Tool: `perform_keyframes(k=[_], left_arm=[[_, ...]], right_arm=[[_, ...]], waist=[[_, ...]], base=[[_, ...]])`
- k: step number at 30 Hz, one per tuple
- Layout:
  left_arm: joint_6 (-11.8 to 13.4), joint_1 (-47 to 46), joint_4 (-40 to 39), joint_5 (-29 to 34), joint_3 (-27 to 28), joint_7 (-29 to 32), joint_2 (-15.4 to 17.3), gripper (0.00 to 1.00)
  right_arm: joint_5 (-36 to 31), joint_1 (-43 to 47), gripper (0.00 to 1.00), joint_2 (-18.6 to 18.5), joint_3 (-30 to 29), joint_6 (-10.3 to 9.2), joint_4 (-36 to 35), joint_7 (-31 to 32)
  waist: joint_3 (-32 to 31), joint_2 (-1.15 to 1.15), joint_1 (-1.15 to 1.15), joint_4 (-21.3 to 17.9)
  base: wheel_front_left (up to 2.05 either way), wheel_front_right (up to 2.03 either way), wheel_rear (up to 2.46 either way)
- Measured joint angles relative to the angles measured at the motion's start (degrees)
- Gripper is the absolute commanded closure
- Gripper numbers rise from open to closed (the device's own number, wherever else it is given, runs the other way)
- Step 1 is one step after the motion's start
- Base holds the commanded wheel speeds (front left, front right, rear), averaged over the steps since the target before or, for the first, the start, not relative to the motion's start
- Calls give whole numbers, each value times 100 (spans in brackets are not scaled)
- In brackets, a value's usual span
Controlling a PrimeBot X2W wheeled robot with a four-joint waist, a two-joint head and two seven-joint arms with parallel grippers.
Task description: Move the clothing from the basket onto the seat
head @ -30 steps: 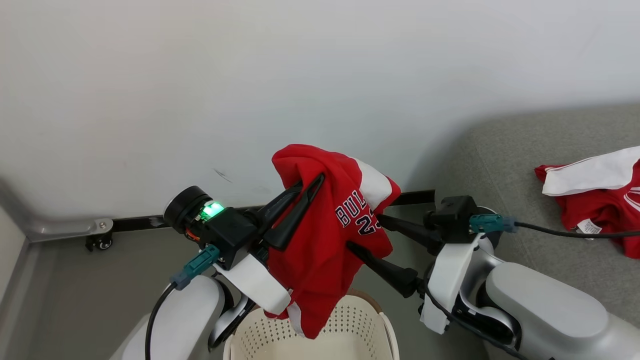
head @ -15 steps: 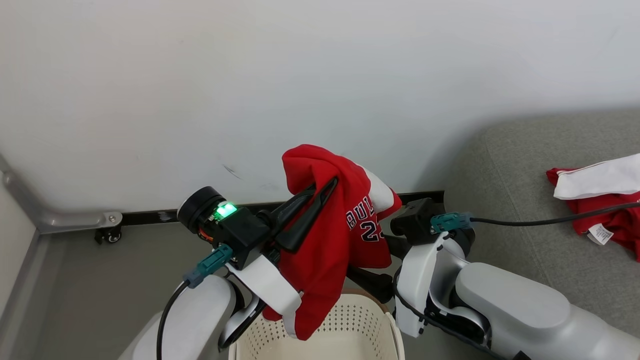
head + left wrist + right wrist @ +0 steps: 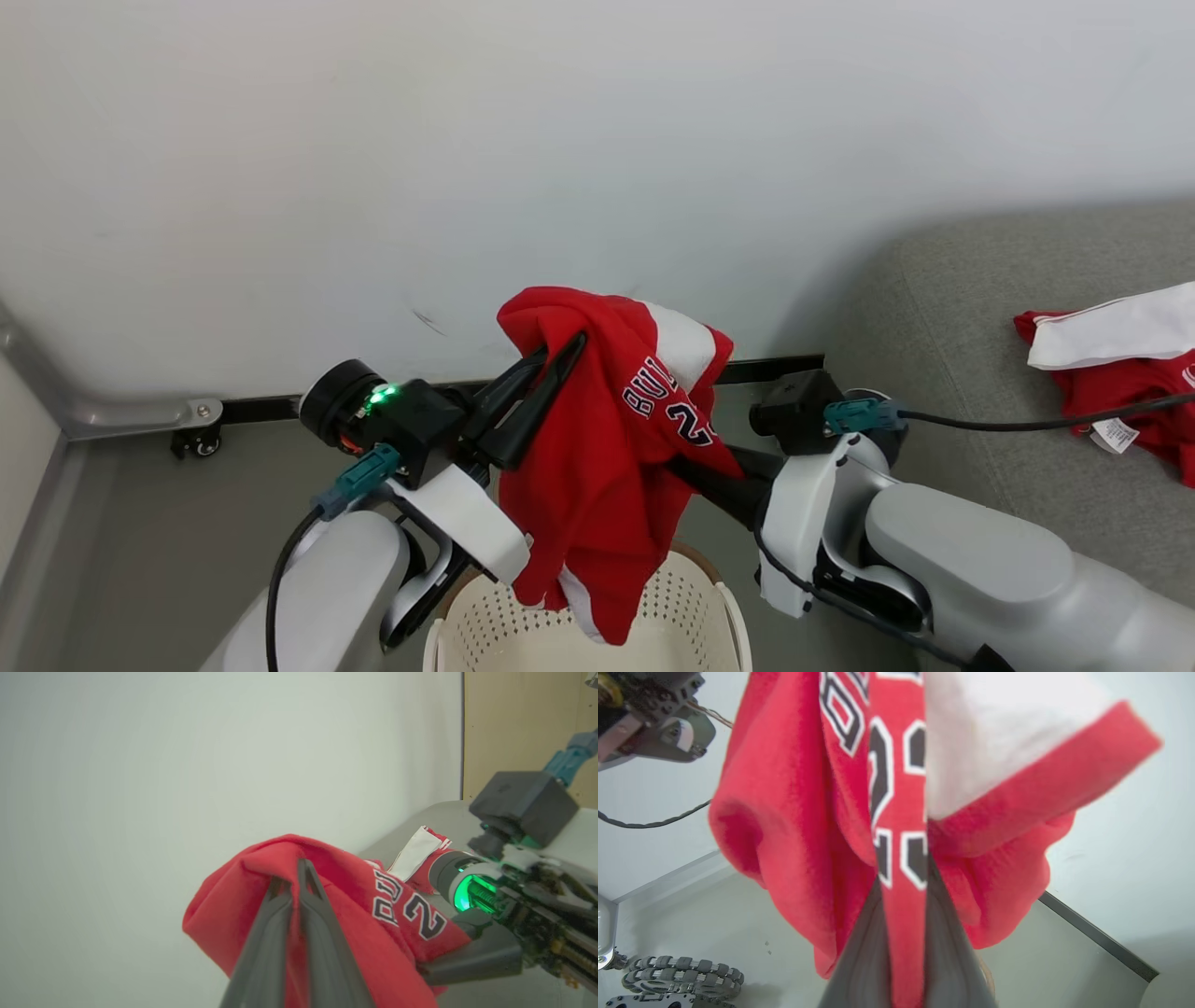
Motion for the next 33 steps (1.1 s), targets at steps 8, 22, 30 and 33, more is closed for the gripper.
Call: perform_keyframes(k=[8, 22, 30, 33], left_arm=[[-2, 205, 348, -198, 125, 0, 25, 100], [-3, 526, 522, -478, 223, -102, 16, 0], [-3, 666, 454, -587, 191, -203, 33, 0], [-3, 729, 403, -631, 96, -209, 8, 0]], right_arm=[[63, 4, 100, -268, -309, 1, 115, -226], [213, 5, 100, -482, -1179, 1, 412, -326], [213, 37, 100, -760, -2063, 0, 408, -327], [205, 146, 100, -884, -2417, 0, 389, -327]], waist=[[-26, 0, 0, -119], [-43, 0, 0, -418], [-34, 0, 0, -584], [-30, 0, 0, -661]], base=[[0, 0, 0], [0, 0, 0], [0, 0, 0], [0, 0, 0]])
